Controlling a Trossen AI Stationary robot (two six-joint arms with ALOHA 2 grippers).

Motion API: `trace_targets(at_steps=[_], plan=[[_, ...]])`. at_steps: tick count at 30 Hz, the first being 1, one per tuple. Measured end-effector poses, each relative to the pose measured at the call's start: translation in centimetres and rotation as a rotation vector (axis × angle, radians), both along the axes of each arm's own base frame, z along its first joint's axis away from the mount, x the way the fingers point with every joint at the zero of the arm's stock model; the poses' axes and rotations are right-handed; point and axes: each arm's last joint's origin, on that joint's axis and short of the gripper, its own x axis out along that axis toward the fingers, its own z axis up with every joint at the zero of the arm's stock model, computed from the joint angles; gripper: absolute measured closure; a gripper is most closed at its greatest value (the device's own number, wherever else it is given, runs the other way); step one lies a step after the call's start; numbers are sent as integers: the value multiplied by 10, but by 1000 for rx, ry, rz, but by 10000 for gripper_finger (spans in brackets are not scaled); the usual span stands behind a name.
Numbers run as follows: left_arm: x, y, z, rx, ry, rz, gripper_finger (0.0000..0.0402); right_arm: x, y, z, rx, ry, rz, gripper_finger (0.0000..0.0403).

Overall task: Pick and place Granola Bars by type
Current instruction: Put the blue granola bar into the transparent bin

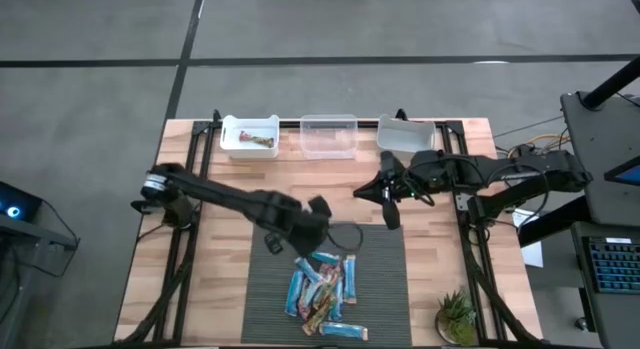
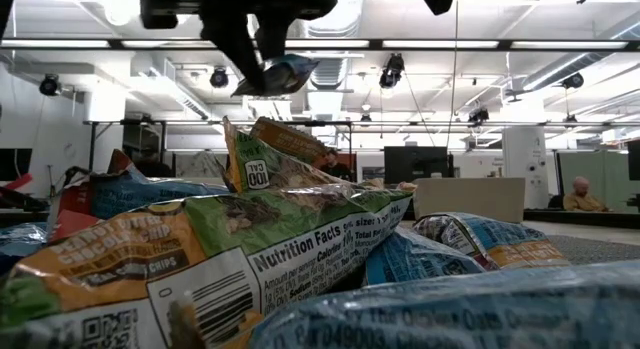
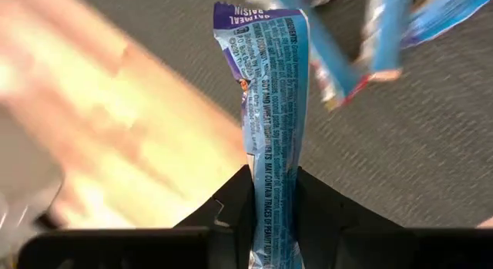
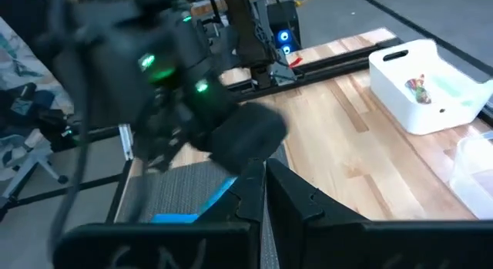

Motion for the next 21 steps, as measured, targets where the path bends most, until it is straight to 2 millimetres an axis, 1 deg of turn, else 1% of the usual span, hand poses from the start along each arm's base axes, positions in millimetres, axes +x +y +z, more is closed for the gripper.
trace_targets(at_steps=[7, 11, 15, 21], plan=[[-10, 48, 27, -1, -82, 149, 340, -13, -1, 10, -9, -39, 4, 394], [-16, 76, 38, -2, -119, 235, 340, -24, -2, 17, -21, -58, 8, 394], [-22, 106, 46, 5, -165, 331, 340, -33, -3, 22, -19, -76, 8, 394], [-27, 145, 50, 13, -207, 460, 339, -44, -4, 27, -41, -91, 8, 394]])
